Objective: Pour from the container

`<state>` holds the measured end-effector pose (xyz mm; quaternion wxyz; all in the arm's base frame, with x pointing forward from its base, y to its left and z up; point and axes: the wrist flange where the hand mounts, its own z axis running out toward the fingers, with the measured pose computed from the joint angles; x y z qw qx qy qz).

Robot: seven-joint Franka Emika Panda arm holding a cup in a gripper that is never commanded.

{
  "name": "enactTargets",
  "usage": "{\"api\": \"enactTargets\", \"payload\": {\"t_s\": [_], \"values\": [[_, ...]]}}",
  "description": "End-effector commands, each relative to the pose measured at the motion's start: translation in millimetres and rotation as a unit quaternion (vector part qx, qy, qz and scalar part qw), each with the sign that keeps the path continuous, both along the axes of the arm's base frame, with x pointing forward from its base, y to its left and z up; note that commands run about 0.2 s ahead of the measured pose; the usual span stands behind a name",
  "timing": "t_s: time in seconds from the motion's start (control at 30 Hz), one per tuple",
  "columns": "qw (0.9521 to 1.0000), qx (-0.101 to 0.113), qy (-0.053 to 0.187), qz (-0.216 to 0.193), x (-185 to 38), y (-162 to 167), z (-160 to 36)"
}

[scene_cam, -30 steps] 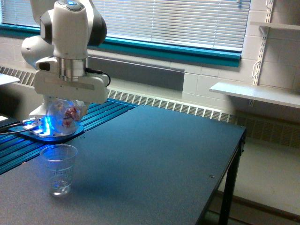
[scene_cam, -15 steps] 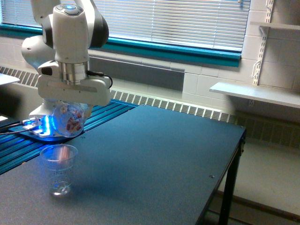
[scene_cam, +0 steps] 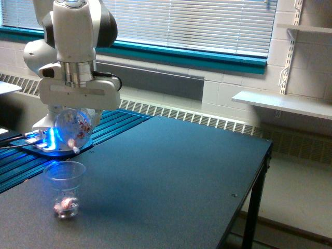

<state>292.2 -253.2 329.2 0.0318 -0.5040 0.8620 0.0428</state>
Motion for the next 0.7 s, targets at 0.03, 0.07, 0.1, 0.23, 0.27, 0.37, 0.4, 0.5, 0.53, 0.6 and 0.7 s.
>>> {"api": "enactTargets", "payload": {"t_s": [0.03,0.07,0.1,0.23,0.27,0.37,0.4,0.5,0.53,0.6,0.7], "values": [[0.9999,0.011,-0.001,-0.001,-3.3,2.6,-4.9],[0.9999,0.012,-0.001,-0.001,-3.5,2.9,-5.5],[0.9999,0.014,0.001,-0.001,-3.7,3.0,-6.2],[0.9998,0.019,-0.001,-0.008,-6.0,2.1,-8.6],[0.9997,0.021,-0.002,-0.009,-6.4,1.8,-9.0],[0.9996,0.026,-0.005,-0.014,-8.3,1.4,-10.5],[0.9995,0.027,-0.006,-0.014,-8.5,1.7,-10.7],[0.9992,0.033,-0.01,-0.017,-9.2,2.5,-11.5],[0.9992,0.036,-0.01,-0.017,-9.4,3.1,-12.2],[0.9988,0.046,-0.008,-0.017,-9.8,4.8,-14.4],[0.9978,0.065,-0.008,-0.014,-10.5,6.3,-19.1]]}}
